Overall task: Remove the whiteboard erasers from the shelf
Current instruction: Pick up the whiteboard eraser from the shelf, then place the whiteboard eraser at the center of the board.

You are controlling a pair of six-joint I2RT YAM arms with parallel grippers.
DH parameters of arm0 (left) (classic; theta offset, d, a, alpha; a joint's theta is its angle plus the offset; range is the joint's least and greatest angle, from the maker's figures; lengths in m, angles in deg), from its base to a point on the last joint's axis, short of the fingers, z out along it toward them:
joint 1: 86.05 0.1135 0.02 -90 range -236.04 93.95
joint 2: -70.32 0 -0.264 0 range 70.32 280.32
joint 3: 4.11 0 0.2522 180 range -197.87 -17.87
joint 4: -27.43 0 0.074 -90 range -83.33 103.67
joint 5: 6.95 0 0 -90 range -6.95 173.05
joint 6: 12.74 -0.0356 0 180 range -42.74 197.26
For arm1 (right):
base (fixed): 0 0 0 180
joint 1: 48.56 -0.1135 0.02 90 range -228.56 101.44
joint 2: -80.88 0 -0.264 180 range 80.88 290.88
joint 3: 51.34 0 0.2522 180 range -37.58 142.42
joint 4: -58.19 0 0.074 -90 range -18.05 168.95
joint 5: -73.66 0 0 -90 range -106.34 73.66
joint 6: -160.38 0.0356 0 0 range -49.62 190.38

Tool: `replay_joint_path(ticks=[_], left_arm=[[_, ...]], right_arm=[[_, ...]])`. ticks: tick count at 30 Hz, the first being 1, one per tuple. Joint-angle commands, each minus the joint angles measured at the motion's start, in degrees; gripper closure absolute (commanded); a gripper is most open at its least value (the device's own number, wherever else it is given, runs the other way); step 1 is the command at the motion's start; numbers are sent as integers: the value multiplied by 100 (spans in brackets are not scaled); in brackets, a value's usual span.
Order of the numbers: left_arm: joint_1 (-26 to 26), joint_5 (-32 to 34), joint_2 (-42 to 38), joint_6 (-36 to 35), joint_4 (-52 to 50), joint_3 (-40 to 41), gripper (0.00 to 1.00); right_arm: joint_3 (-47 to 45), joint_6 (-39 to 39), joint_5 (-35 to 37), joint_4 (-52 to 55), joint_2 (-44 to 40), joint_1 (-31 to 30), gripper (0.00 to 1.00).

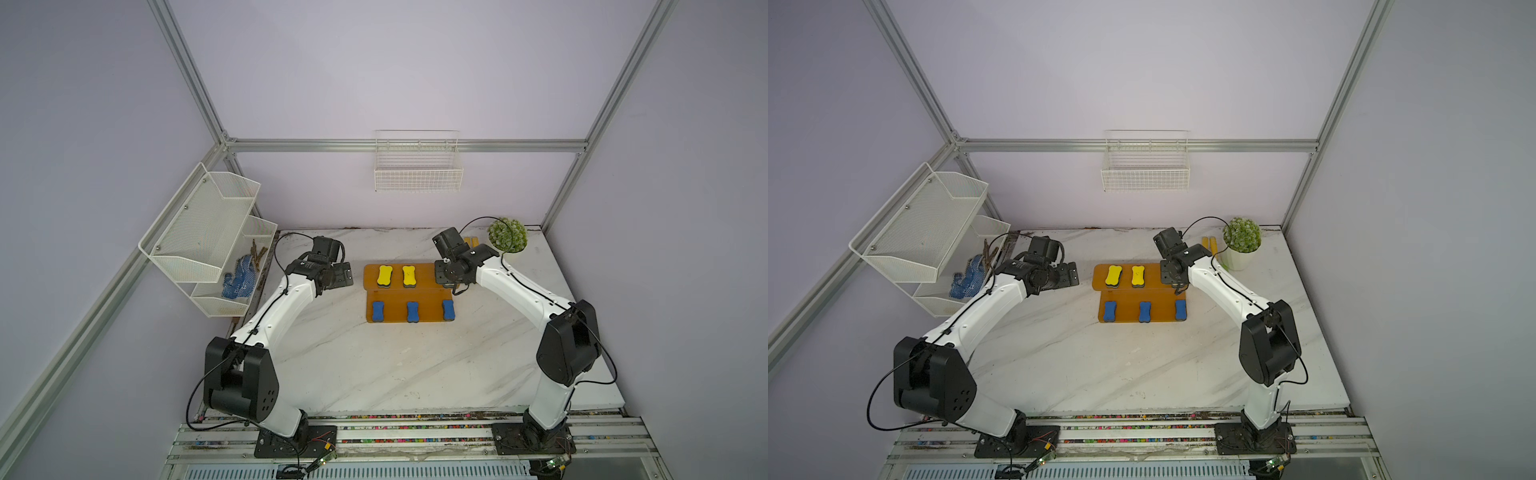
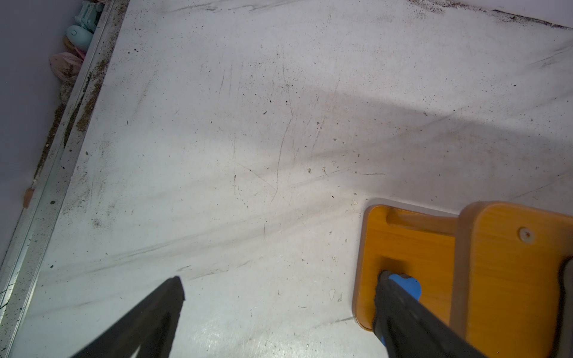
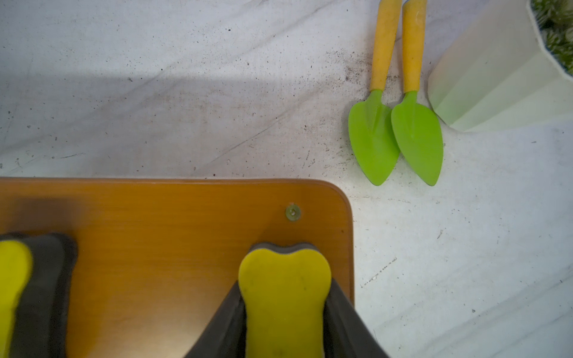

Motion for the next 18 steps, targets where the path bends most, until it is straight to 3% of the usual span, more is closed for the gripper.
replay_joint_path(ticks=[1, 7, 11, 18], left_arm=[[-21, -71, 4, 45, 55, -231, 0], [-136, 91, -151, 116, 53, -164, 0], [-383, 431, -382, 148, 58, -59, 0], [-575, 472, -661, 118, 68, 32, 0]], right_arm=[[156, 98, 81, 144, -39, -19, 64], [-262, 523, 7, 202, -674, -71, 70], [-1350, 985, 66, -59, -1554, -388, 74], [-3336, 2202, 229, -533, -3027, -1317, 77]])
